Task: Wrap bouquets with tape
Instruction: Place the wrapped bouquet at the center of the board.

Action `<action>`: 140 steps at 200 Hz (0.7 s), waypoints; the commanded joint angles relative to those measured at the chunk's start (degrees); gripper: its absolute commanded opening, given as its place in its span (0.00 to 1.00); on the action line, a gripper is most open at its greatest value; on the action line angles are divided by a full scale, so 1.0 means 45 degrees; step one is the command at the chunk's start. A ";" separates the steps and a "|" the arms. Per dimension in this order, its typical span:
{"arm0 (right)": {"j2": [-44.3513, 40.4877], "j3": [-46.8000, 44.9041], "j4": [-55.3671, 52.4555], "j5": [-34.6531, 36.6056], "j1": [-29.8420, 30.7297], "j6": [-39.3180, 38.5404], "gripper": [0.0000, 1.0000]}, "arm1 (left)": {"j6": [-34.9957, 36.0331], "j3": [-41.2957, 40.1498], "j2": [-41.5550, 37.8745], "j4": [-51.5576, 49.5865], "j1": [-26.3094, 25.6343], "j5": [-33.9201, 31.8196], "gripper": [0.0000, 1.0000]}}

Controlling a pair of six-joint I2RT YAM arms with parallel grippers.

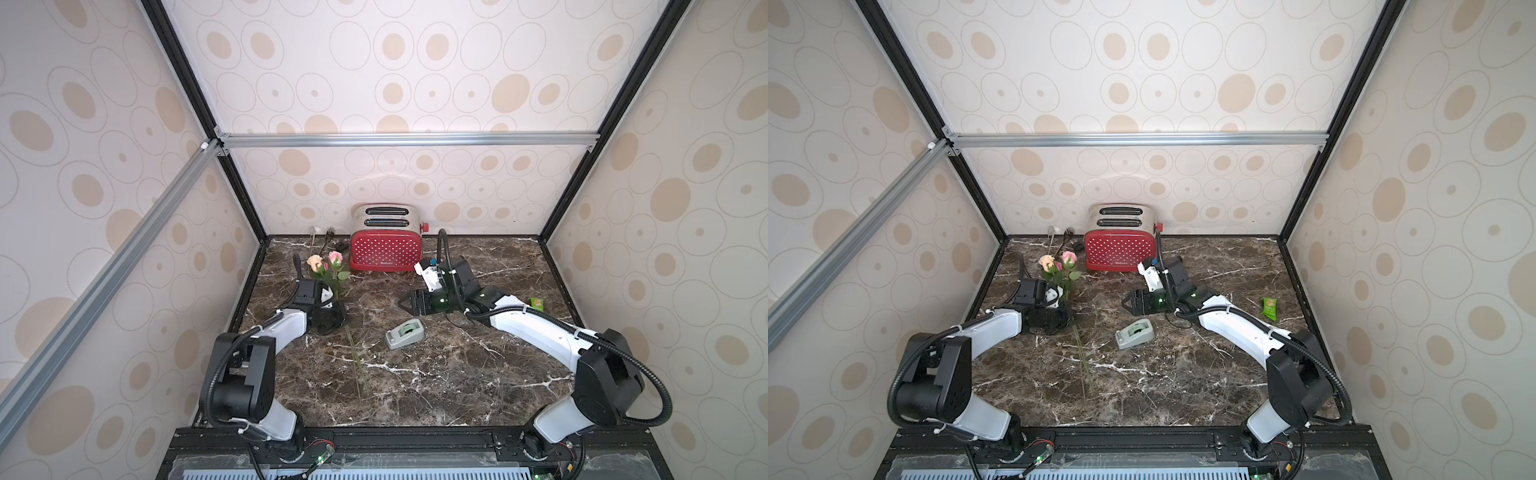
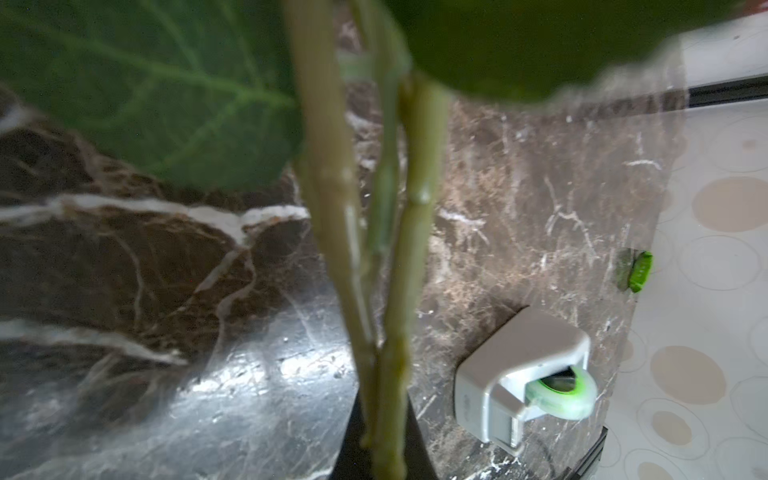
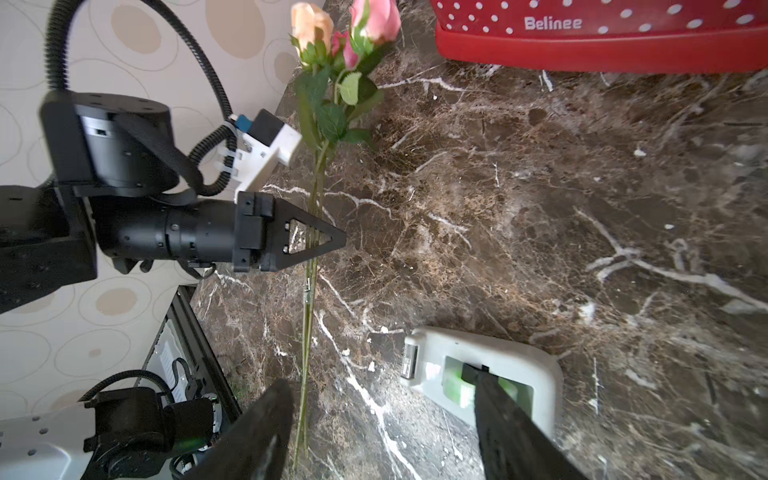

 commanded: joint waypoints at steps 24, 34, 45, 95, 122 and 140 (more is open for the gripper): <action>-0.0645 -0.0432 -0.0555 0.0608 -0.0208 -0.0422 0.72 | 0.0759 0.1256 0.1261 -0.0862 0.0056 -0.0464 0.23; -0.0759 -0.0448 -0.0705 0.0800 -0.0258 -0.0487 0.73 | 0.0689 0.1246 0.1401 -0.0925 0.0072 -0.0489 0.27; -0.0885 -0.0535 -0.0799 0.1035 -0.0329 -0.0548 0.80 | 0.0560 0.1169 0.1289 -0.0859 0.0068 -0.0488 0.39; -0.1963 -0.1144 -0.1000 0.3705 -0.0714 -0.0889 1.00 | 0.0278 0.1418 -0.0271 -0.1727 0.0092 -0.2588 0.98; -0.2689 -0.1541 -0.1401 0.6407 -0.1050 -0.1154 1.00 | 0.0138 0.1795 -0.1576 -0.2604 0.0184 -0.5549 0.98; -0.3148 -0.1946 -0.1542 0.8894 -0.1219 -0.1285 1.00 | -0.0221 0.1662 -0.2599 -0.2793 0.0324 -0.7731 0.98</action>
